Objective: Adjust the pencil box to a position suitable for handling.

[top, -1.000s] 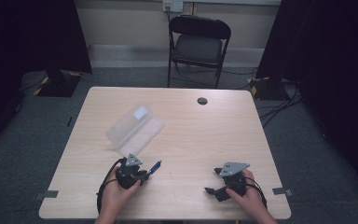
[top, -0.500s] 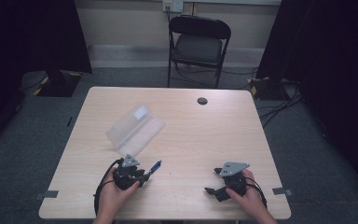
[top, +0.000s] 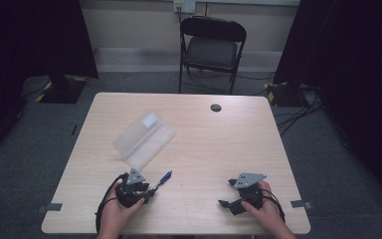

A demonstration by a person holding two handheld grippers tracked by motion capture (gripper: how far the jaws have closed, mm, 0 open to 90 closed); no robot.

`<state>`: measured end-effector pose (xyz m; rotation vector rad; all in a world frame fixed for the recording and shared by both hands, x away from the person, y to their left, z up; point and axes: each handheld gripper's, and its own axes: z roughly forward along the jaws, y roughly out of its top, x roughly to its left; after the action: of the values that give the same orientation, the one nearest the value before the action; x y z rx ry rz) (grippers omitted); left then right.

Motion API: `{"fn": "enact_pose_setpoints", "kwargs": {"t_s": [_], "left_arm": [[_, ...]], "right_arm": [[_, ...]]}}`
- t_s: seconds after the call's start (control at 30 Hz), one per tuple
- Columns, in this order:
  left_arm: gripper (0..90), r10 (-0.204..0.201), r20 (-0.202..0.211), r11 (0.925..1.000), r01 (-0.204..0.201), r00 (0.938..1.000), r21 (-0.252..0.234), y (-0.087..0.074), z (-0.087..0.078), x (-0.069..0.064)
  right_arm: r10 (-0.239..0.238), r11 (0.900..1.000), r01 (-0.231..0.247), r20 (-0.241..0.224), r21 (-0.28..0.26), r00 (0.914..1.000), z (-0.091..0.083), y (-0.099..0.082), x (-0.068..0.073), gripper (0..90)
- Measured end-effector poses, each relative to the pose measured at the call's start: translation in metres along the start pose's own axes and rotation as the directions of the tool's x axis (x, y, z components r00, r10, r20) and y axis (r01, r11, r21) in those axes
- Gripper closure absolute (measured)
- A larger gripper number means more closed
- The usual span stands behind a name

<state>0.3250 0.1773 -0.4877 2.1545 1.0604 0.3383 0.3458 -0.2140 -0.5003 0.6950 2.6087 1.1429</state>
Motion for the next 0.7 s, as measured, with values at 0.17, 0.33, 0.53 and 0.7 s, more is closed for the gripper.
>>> {"fn": "enact_pose_setpoints", "kwargs": {"t_s": [0.17, 0.33, 0.53, 0.7], "left_arm": [[70.3, 0.053, -0.020, 0.9984, -0.052, 0.9984, 0.023, 0.000, -0.002, -0.005], [79.5, 0.038, -0.026, 0.9989, -0.037, 0.9989, 0.030, 0.001, -0.002, -0.007], [79.8, 0.025, -0.021, 0.9995, -0.024, 0.9995, 0.018, 0.005, 0.003, -0.002], [79.7, 0.028, -0.006, 0.9996, -0.028, 0.9996, 0.001, 0.012, 0.012, -0.001]], "right_arm": [[-0.001, 1.0000, 0.001, 0.000, 0.000, 1.0000, 0.000, 0.000, 0.000, 14.2], [0.000, 1.0000, 0.000, 0.000, 0.000, 1.0000, 0.000, 0.000, 0.000, 14.2], [0.000, 1.0000, 0.000, 0.000, 0.000, 1.0000, 0.000, 0.000, 0.000, 14.2], [0.000, 1.0000, 0.000, 0.000, 0.000, 1.0000, 0.000, 0.000, 0.000, 14.2]]}}
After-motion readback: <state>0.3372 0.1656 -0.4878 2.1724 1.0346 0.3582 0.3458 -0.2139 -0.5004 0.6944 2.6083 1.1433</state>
